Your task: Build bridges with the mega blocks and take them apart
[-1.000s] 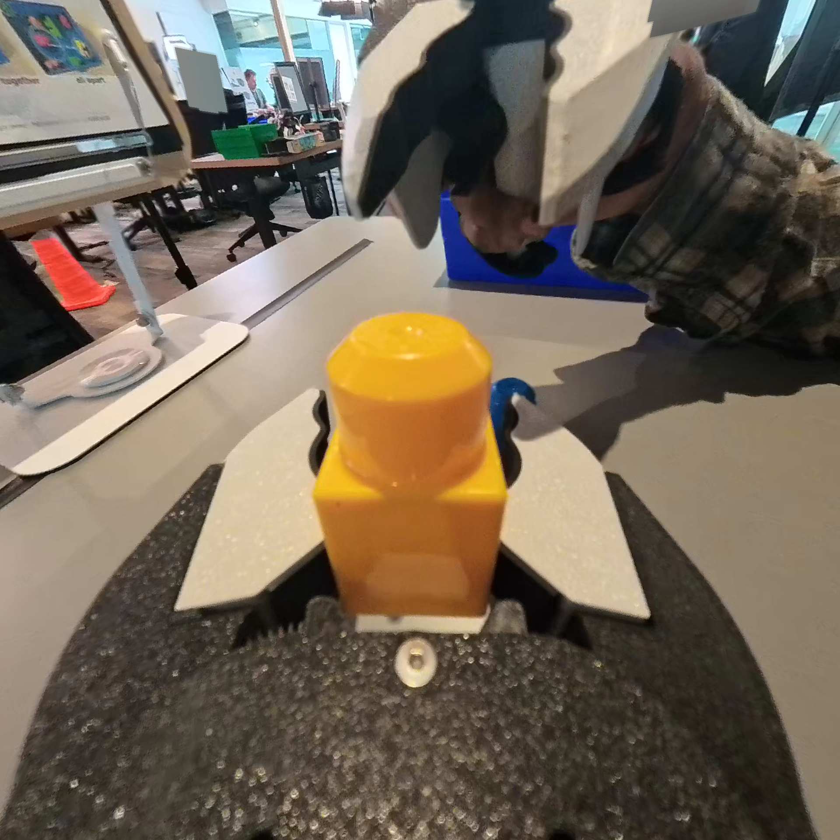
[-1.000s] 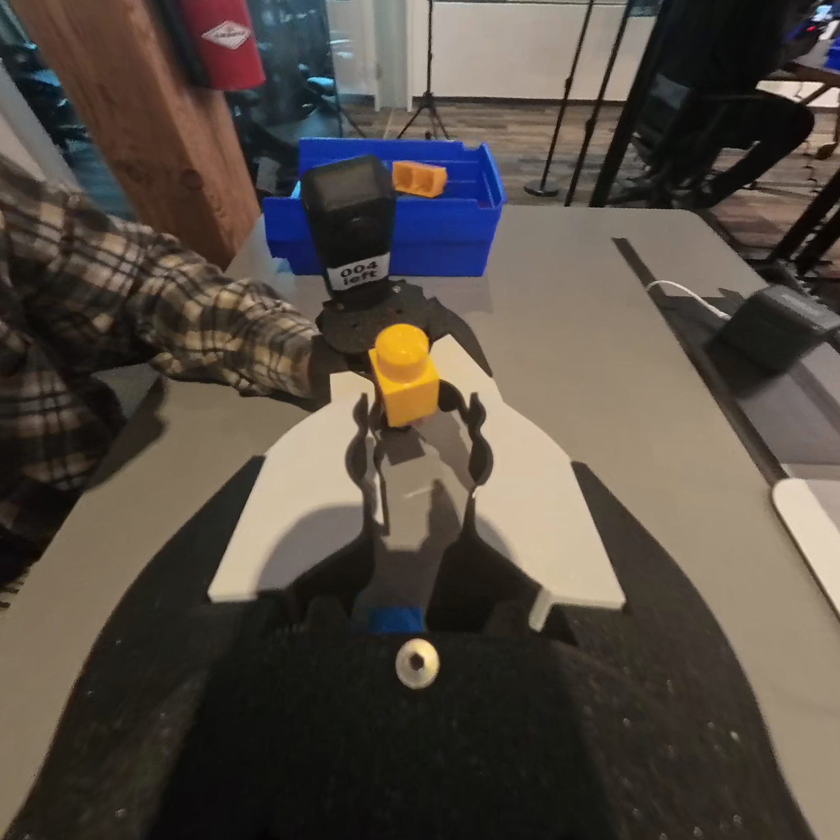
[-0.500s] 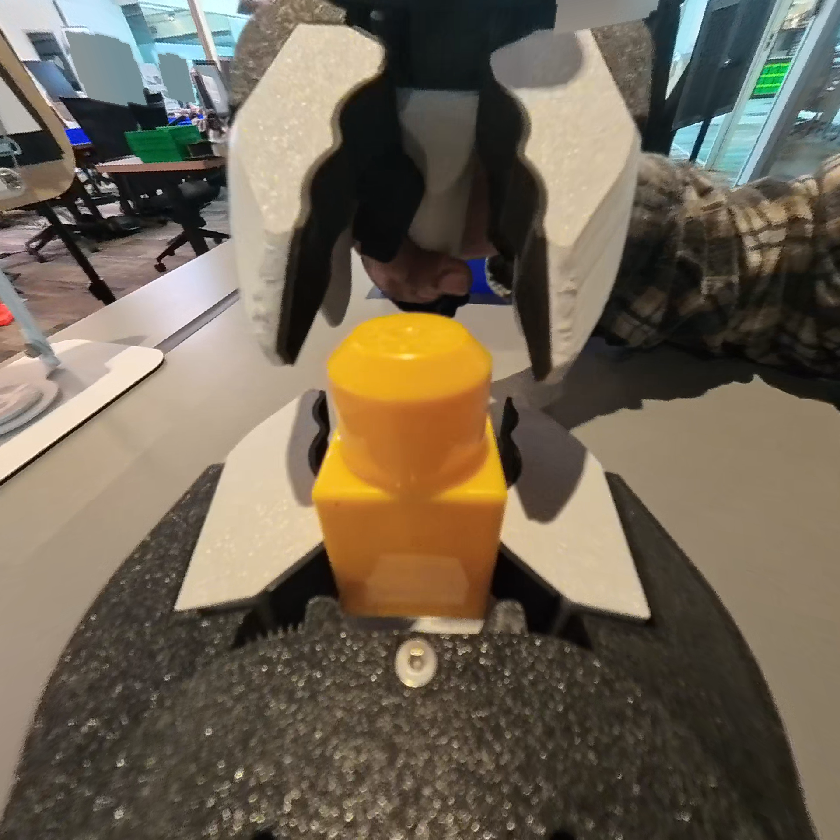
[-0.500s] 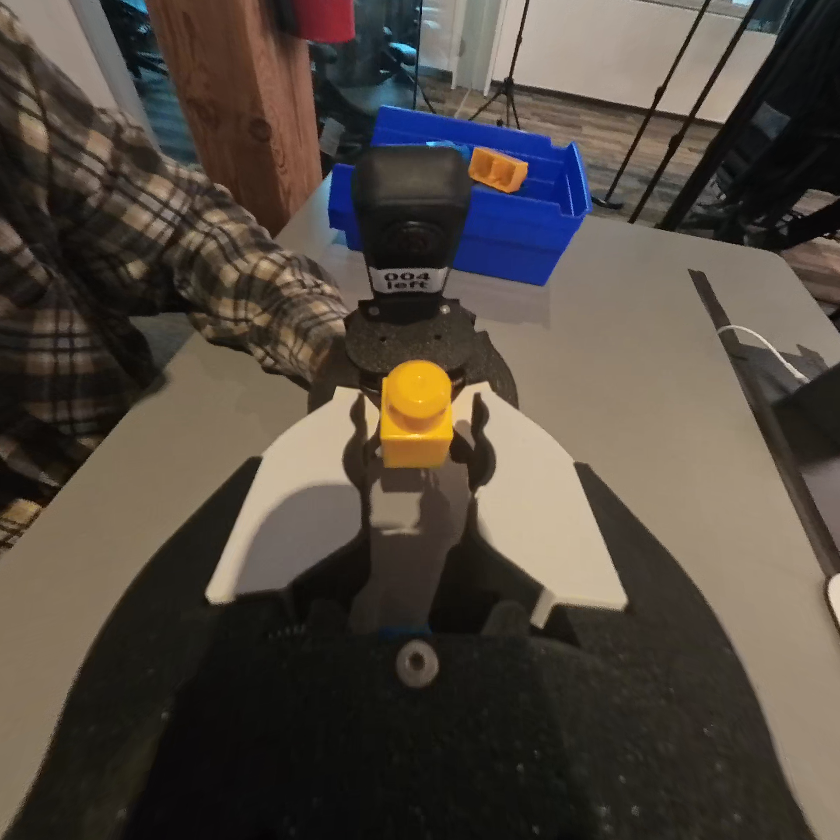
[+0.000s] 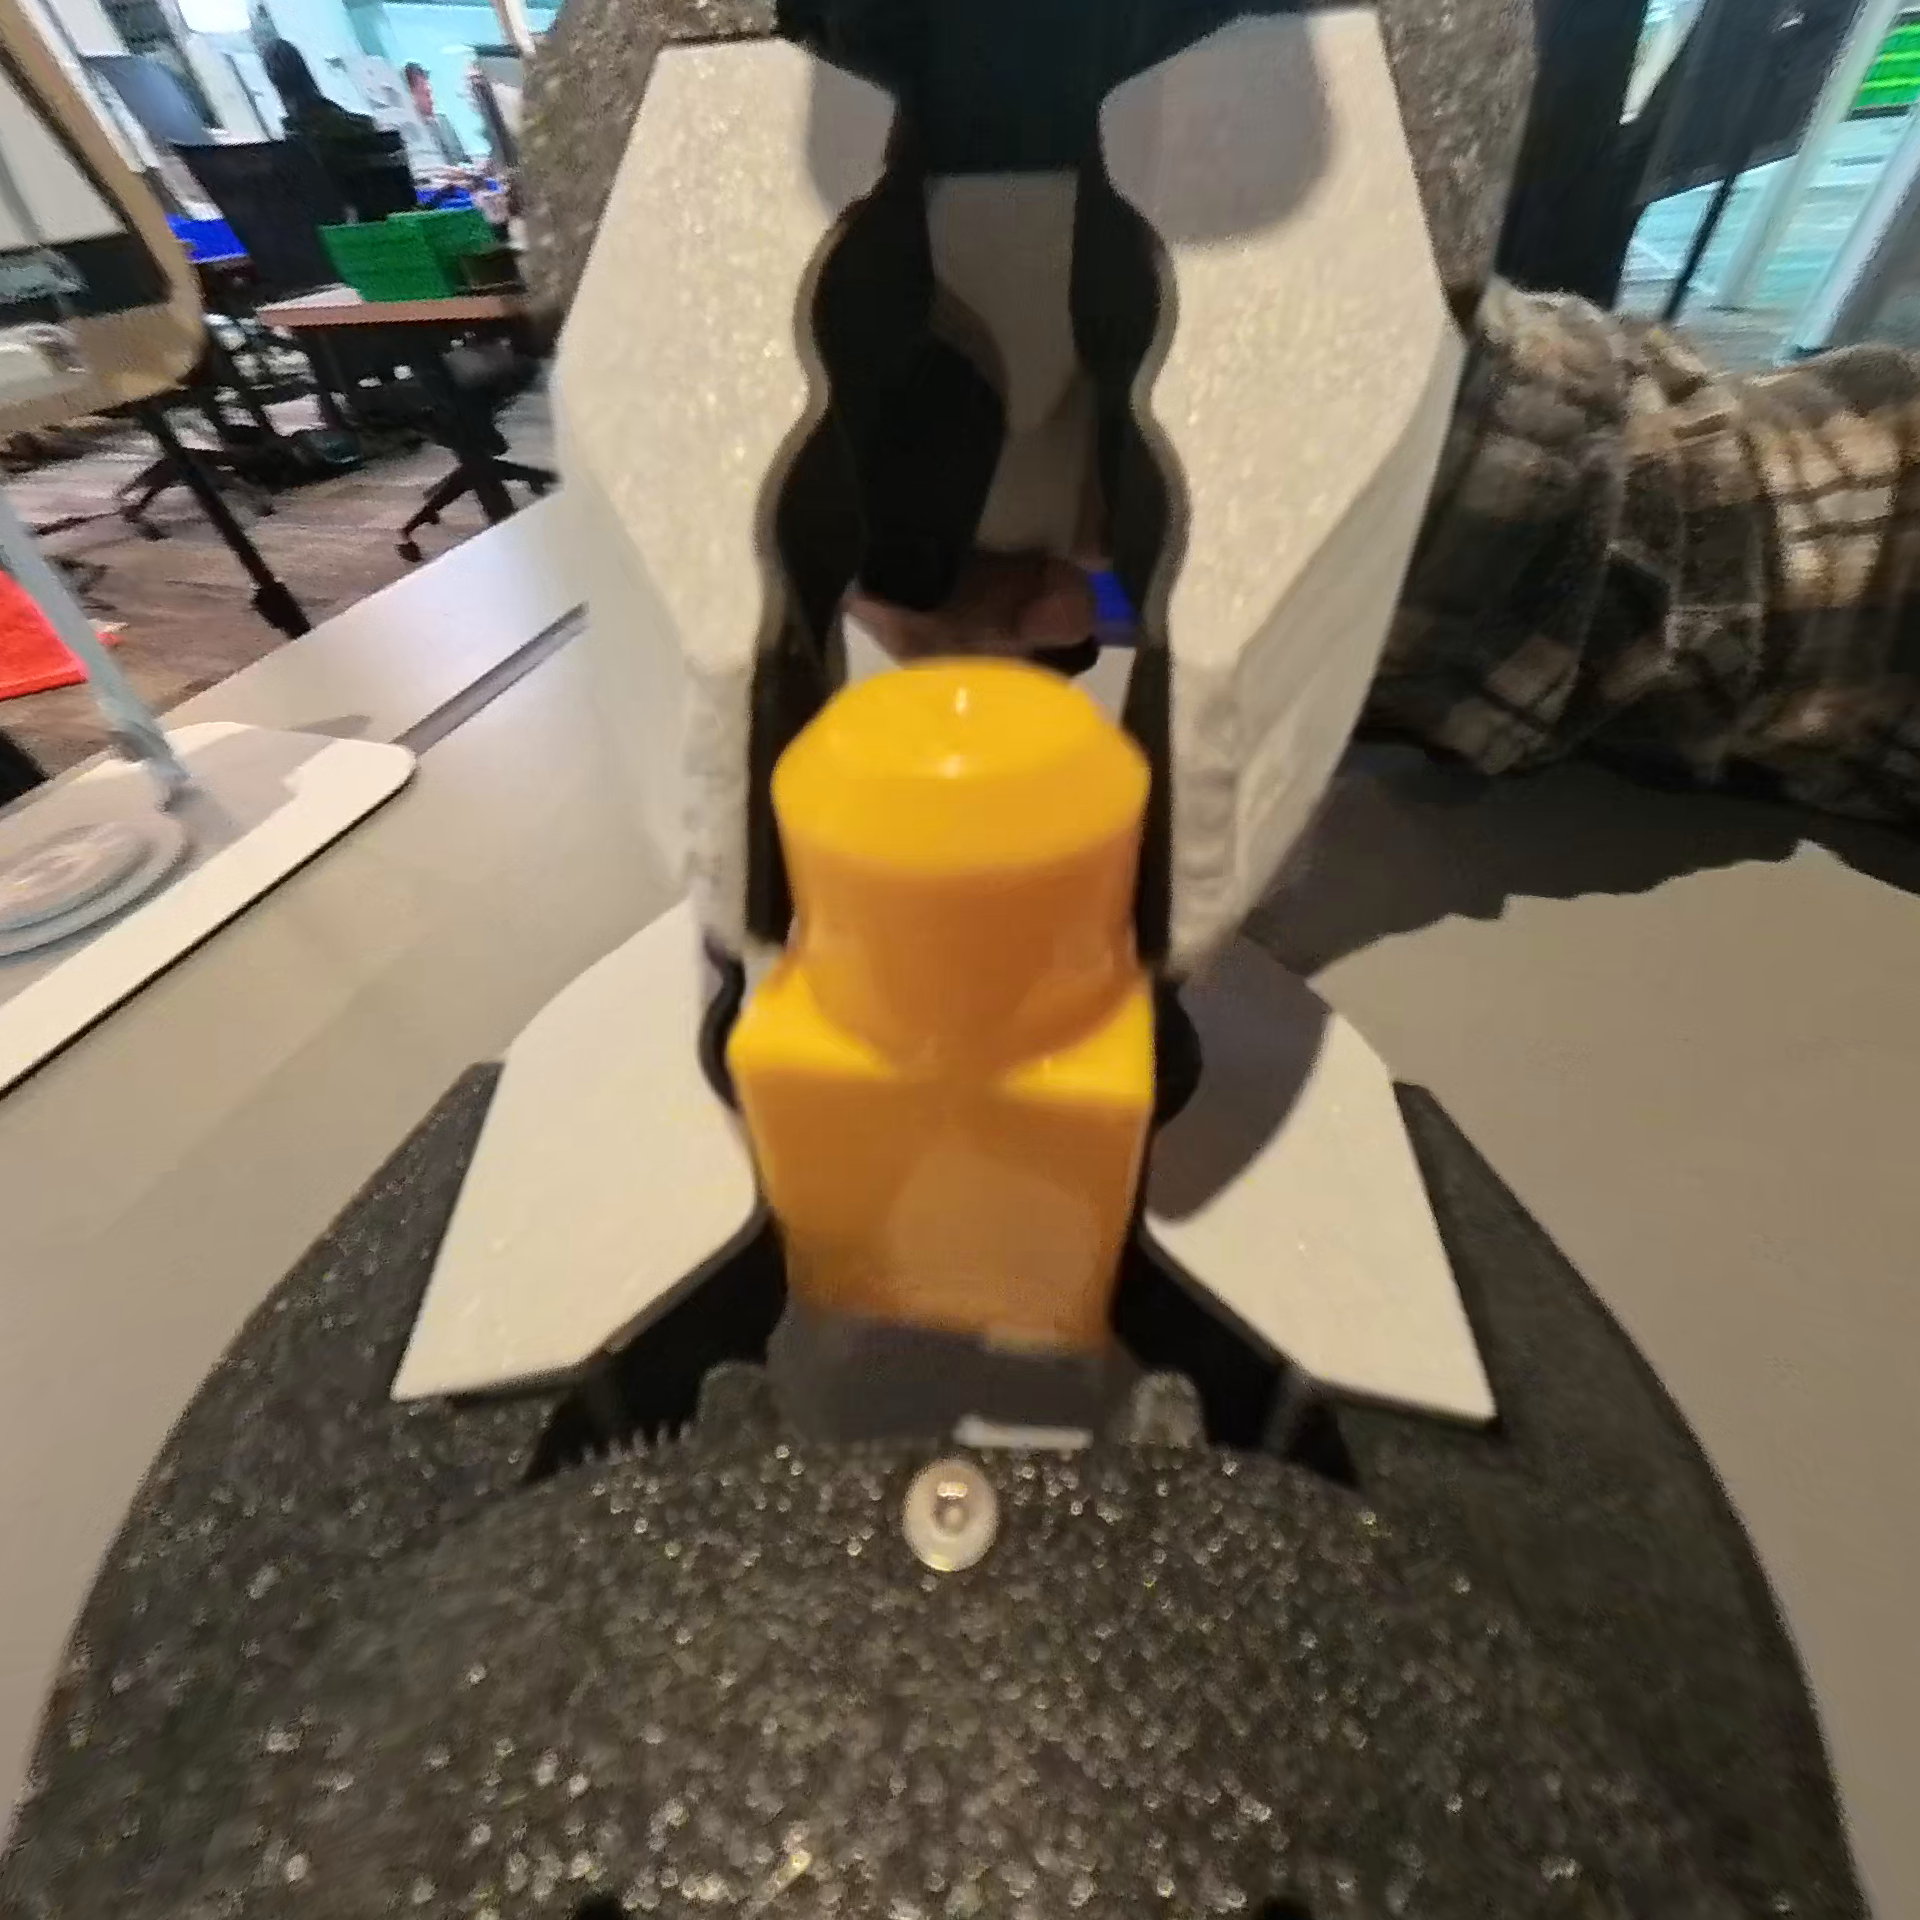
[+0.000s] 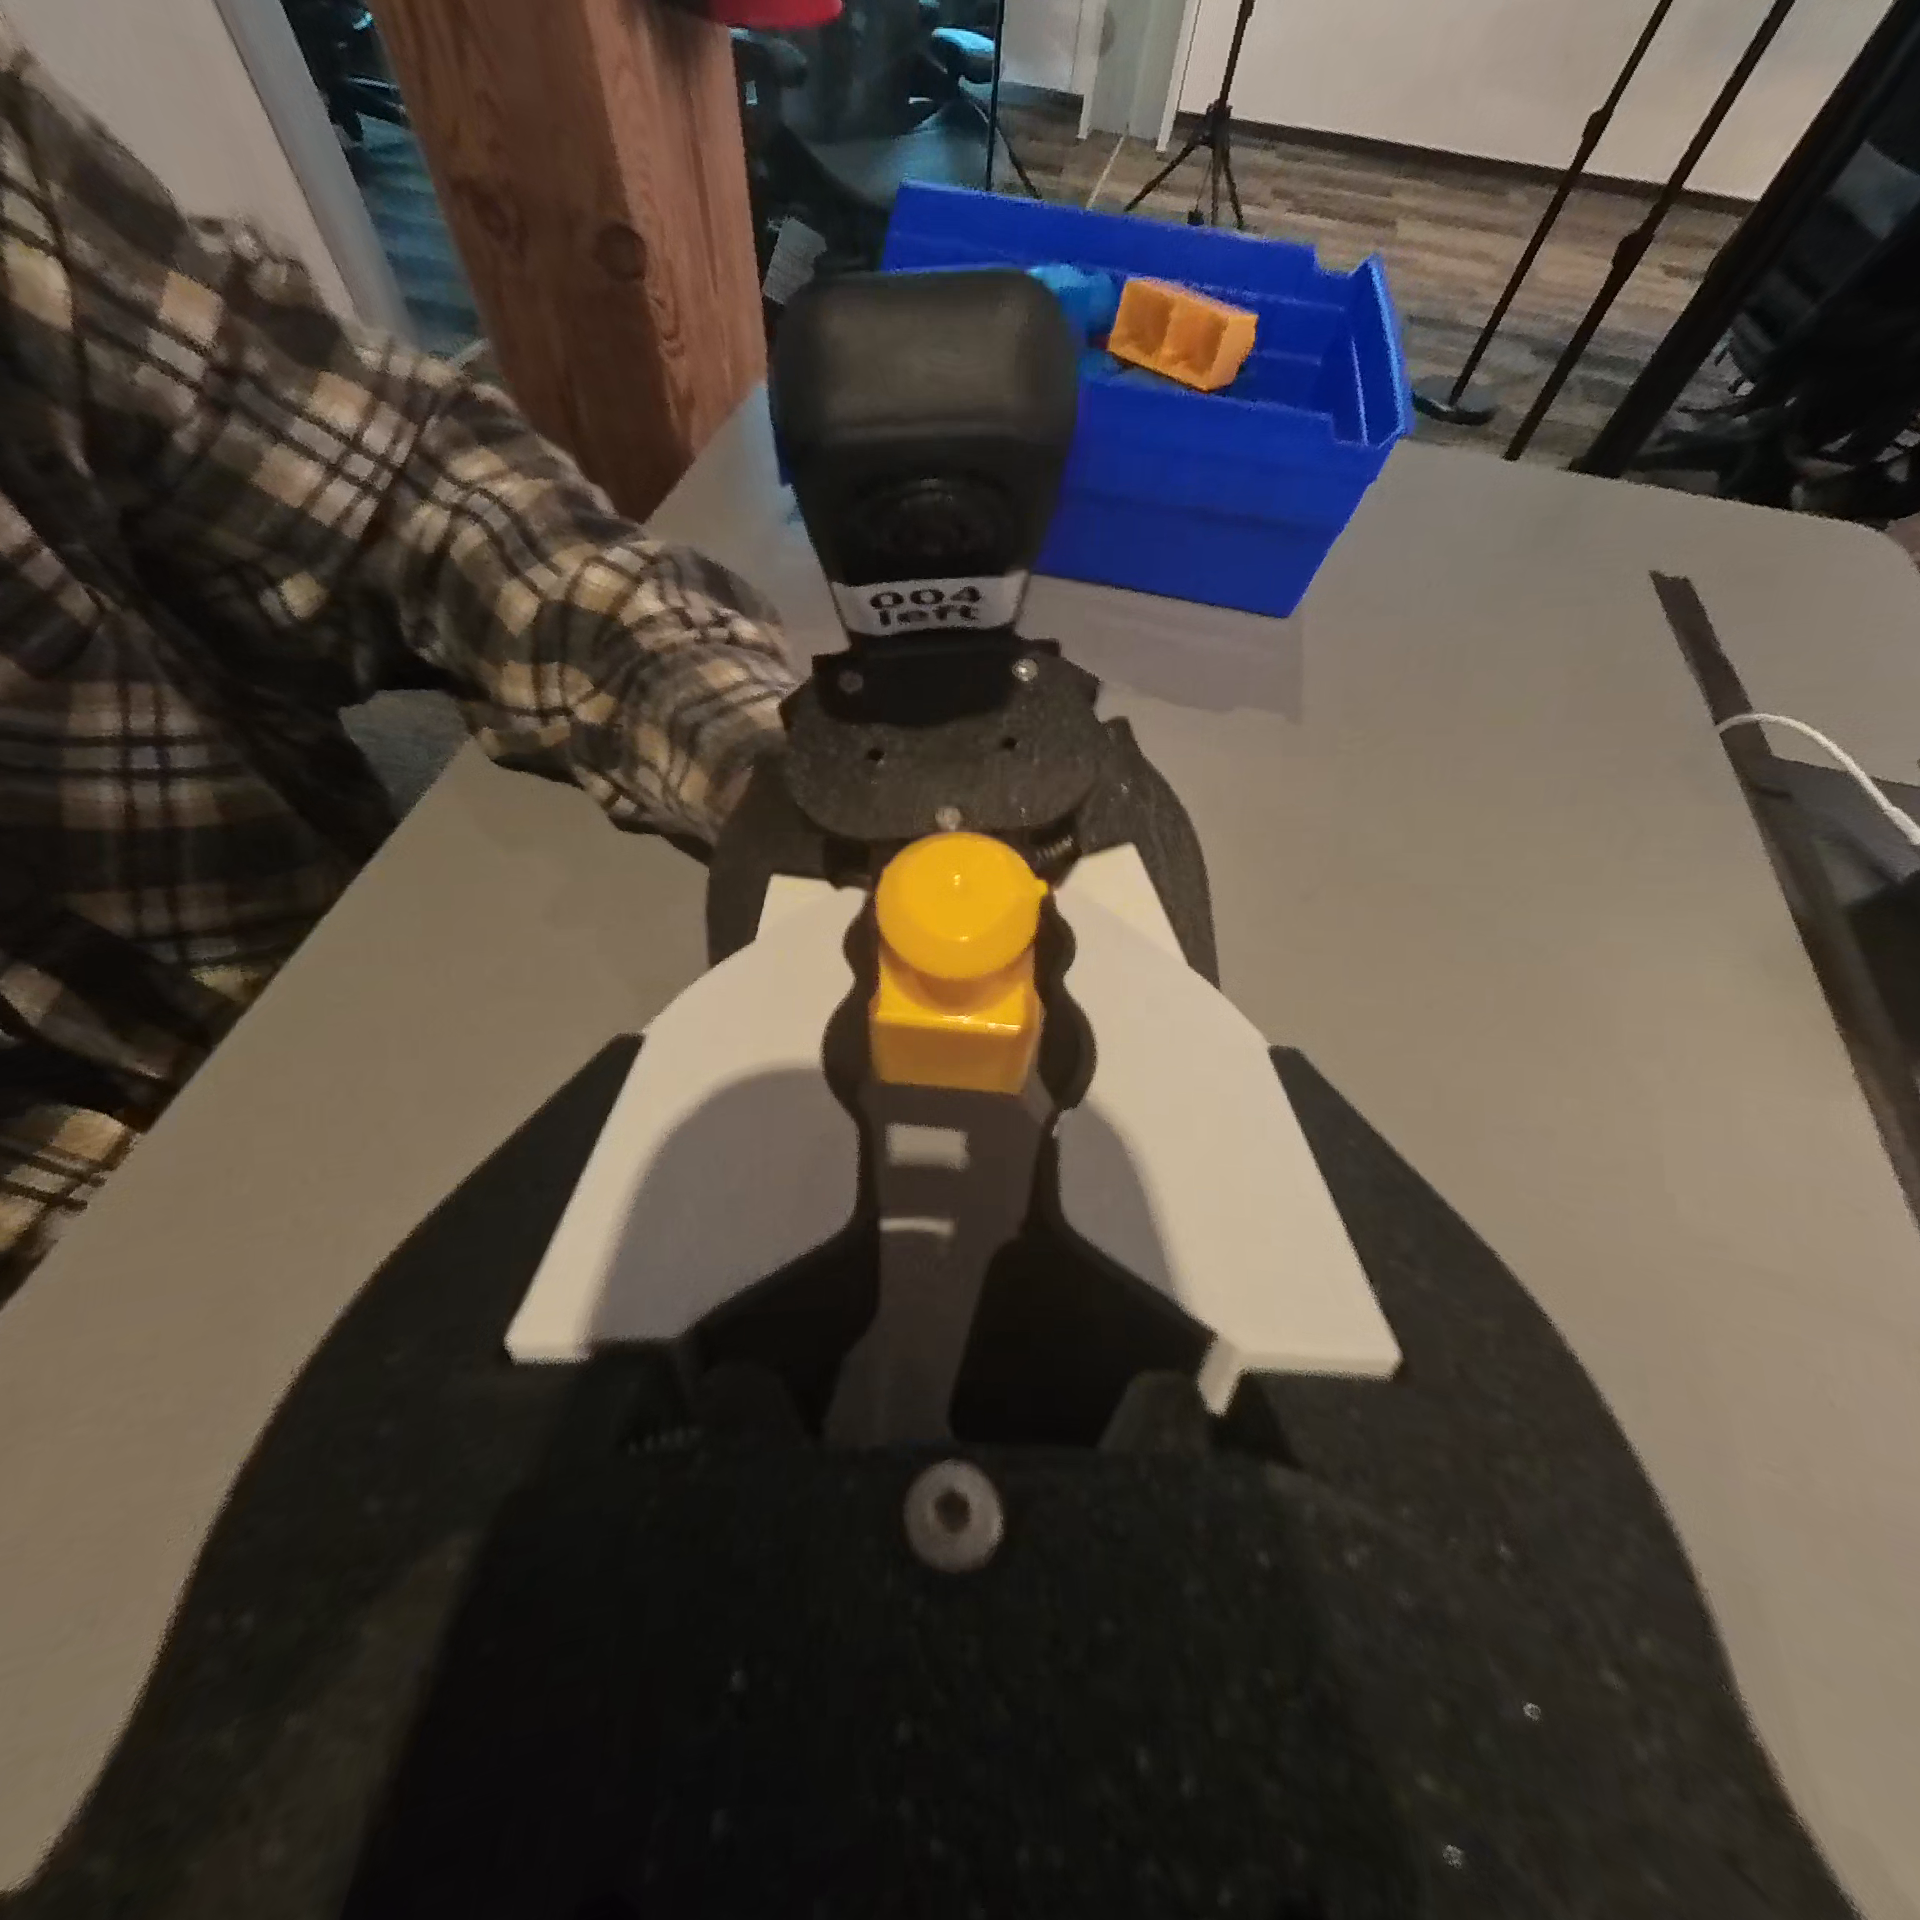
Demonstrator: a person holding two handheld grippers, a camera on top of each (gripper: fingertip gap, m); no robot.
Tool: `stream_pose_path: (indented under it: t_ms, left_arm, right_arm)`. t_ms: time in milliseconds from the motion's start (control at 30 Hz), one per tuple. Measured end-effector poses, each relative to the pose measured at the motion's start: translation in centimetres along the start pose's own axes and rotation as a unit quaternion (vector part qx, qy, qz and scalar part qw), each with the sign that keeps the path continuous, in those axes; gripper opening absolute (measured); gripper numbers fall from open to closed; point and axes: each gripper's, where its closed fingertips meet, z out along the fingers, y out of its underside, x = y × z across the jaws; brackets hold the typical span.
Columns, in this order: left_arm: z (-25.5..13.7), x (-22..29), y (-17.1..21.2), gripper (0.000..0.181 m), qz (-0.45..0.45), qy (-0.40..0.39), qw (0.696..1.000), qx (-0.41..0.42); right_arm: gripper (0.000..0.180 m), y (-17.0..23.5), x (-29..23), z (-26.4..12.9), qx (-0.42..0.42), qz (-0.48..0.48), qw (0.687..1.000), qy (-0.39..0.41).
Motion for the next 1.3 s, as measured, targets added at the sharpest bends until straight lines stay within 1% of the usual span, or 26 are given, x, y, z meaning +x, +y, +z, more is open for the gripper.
stream_pose_path:
  t_ms: [67, 133, 167, 200, 267, 333, 467, 533, 667, 800, 900, 933, 1000, 1100, 1167, 1233, 1300]
  left_arm:
    - [-1.3, -1.3, 0.6, 0.079, 0.002, -0.056, 0.998, -0.009]
    - [-3.3, -3.1, 1.5, 0.090, 0.001, -0.127, 0.992, -0.024]
    - [-4.4, -3.9, 2.0, 0.096, -0.010, -0.160, 0.987, -0.029]
    - [-5.5, -4.7, 2.3, 0.105, -0.029, -0.190, 0.981, -0.029]
    - [-7.8, -5.7, 2.7, 0.119, -0.067, -0.242, 0.968, -0.020]
    - [-9.9, -6.3, 2.9, 0.127, -0.085, -0.295, 0.952, -0.006]
    - [-12.1, -6.3, 3.4, 0.136, -0.085, -0.362, 0.928, -0.005]
    - [-12.5, -6.1, 3.4, 0.137, -0.083, -0.378, 0.922, -0.003]
    - [-12.4, -5.9, 3.3, 0.132, -0.066, -0.378, 0.923, -0.005]
    - [-12.2, -5.8, 3.2, 0.131, -0.066, -0.369, 0.927, -0.004]
    - [-12.4, -5.8, 3.2, 0.130, -0.075, -0.366, 0.928, 0.005]
    - [-12.4, -5.8, 3.2, 0.130, -0.078, -0.364, 0.928, 0.006]
    - [-12.4, -5.8, 3.2, 0.130, -0.082, -0.362, 0.929, 0.007]
    - [-12.6, -5.7, 3.0, 0.130, -0.079, -0.361, 0.929, 0.010]
    - [-12.7, -5.6, 2.8, 0.129, -0.079, -0.361, 0.929, 0.015]
    - [-12.7, -5.5, 2.6, 0.129, -0.078, -0.359, 0.930, 0.018]
    - [-12.5, -5.3, 2.4, 0.129, -0.076, -0.353, 0.932, 0.020]
  right_arm:
    - [0.028, -0.3, 0.5, -1.0, 0.009, -0.001, 1.000, 0.008]
    - [0.029, -0.1, 1.2, -1.9, 0.008, -0.002, 1.000, 0.000]
    - [0.029, 0.5, 1.4, -2.0, 0.000, -0.004, 1.000, -0.012]
    - [0.029, 1.3, 1.6, -1.9, -0.014, -0.008, 0.999, -0.030]
    - [0.029, 3.0, 2.1, -1.0, -0.044, -0.009, 0.997, -0.065]
    - [0.028, 4.1, 2.1, 0.3, -0.060, -0.009, 0.991, -0.116]
    - [0.028, 6.5, 2.9, 2.7, -0.101, -0.032, 0.978, -0.181]
    - [0.029, 7.5, 3.2, 3.7, -0.110, -0.045, 0.972, -0.203]
    - [0.029, 9.4, 3.5, 4.6, -0.124, -0.068, 0.965, -0.222]
    - [0.029, 9.9, 3.5, 4.5, -0.105, -0.085, 0.963, -0.231]
    - [0.042, 10.1, 3.7, 4.1, -0.110, -0.088, 0.965, -0.222]
    - [0.047, 10.1, 4.1, 3.8, -0.117, -0.088, 0.968, -0.206]
    - [0.050, 9.4, 4.7, 2.4, -0.114, -0.081, 0.975, -0.175]
    - [0.055, 8.3, 5.1, -1.3, -0.107, -0.055, 0.987, -0.110]
    - [0.054, 7.8, 4.9, -3.8, -0.097, -0.023, 0.993, -0.056]
    - [0.055, 8.0, 3.6, -5.6, -0.087, 0.016, 0.996, -0.021]
    - [0.052, 8.9, 1.8, -6.3, -0.087, 0.033, 0.996, -0.004]
